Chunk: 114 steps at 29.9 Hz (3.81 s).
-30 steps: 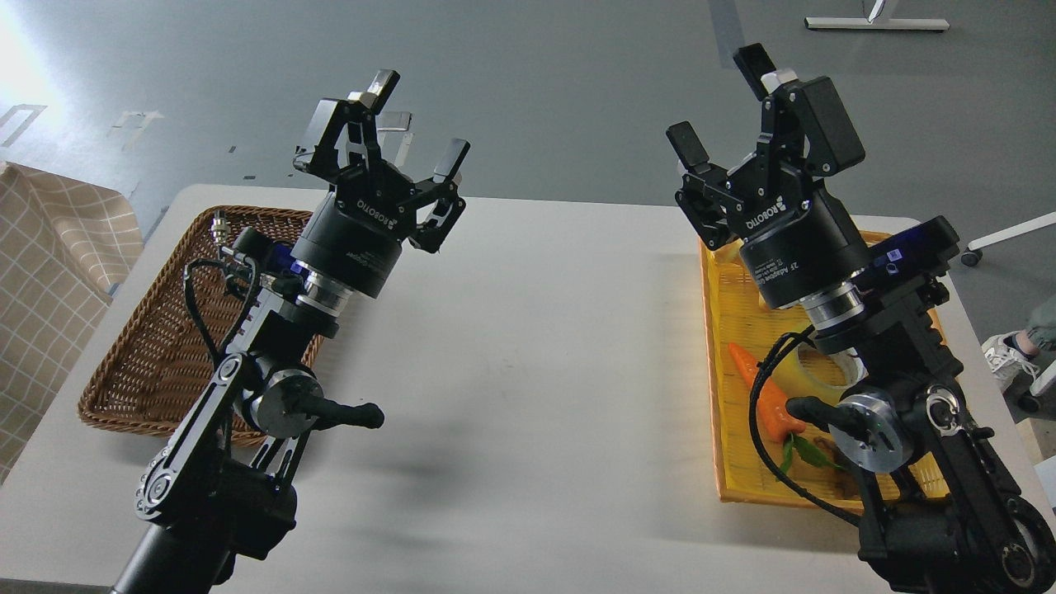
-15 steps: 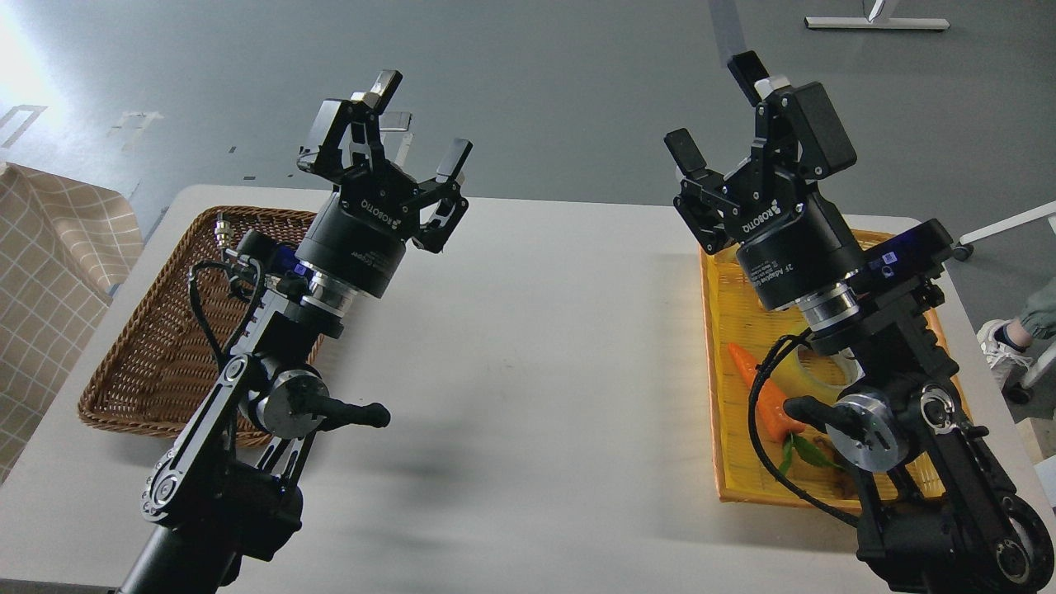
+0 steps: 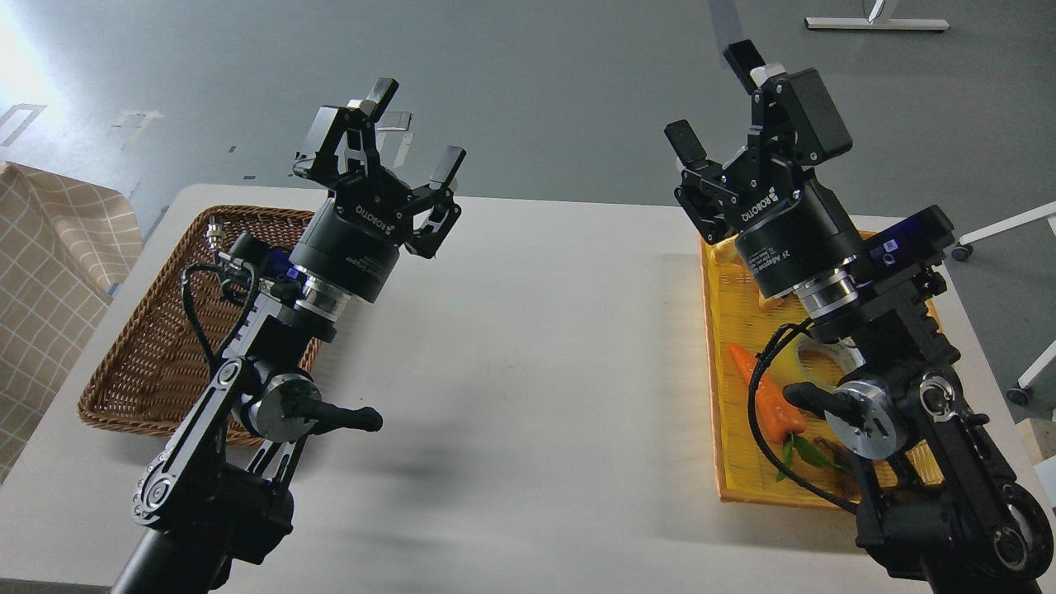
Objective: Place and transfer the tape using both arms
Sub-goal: 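Raise the right gripper up and away from the yellow tray, then reach the right gripper into the tray toward the tape roll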
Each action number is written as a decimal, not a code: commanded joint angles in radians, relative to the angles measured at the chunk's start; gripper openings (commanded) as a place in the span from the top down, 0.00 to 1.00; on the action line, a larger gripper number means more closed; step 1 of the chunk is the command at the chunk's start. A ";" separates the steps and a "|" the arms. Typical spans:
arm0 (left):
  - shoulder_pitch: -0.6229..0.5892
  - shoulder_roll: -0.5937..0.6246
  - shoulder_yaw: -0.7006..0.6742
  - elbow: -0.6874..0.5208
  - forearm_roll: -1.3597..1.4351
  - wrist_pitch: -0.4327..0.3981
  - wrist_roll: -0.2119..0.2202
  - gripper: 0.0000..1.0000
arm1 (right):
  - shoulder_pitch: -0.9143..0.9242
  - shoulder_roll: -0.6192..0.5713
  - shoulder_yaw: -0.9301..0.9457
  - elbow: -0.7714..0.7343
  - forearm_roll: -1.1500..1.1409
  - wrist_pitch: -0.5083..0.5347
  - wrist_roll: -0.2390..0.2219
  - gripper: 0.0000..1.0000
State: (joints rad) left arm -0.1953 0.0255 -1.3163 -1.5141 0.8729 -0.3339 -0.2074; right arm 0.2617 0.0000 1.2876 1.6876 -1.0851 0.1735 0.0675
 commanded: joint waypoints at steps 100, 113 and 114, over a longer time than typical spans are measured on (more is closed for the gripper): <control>-0.012 -0.009 -0.032 -0.009 0.034 0.033 -0.004 0.02 | -0.223 -0.500 0.148 -0.184 -0.805 0.282 -0.356 0.00; -0.012 -0.015 -0.035 -0.006 0.034 0.033 -0.006 0.02 | -0.160 -0.485 0.124 -0.252 -0.823 0.282 -0.354 0.02; -0.012 -0.015 -0.037 -0.006 0.034 0.033 -0.006 0.02 | -0.159 -0.485 0.124 -0.252 -0.822 0.282 -0.354 0.02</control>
State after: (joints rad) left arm -0.2065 0.0112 -1.3530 -1.5201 0.9066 -0.3008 -0.2132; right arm 0.0905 -0.4862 1.4141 1.4482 -1.9077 0.4554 -0.2856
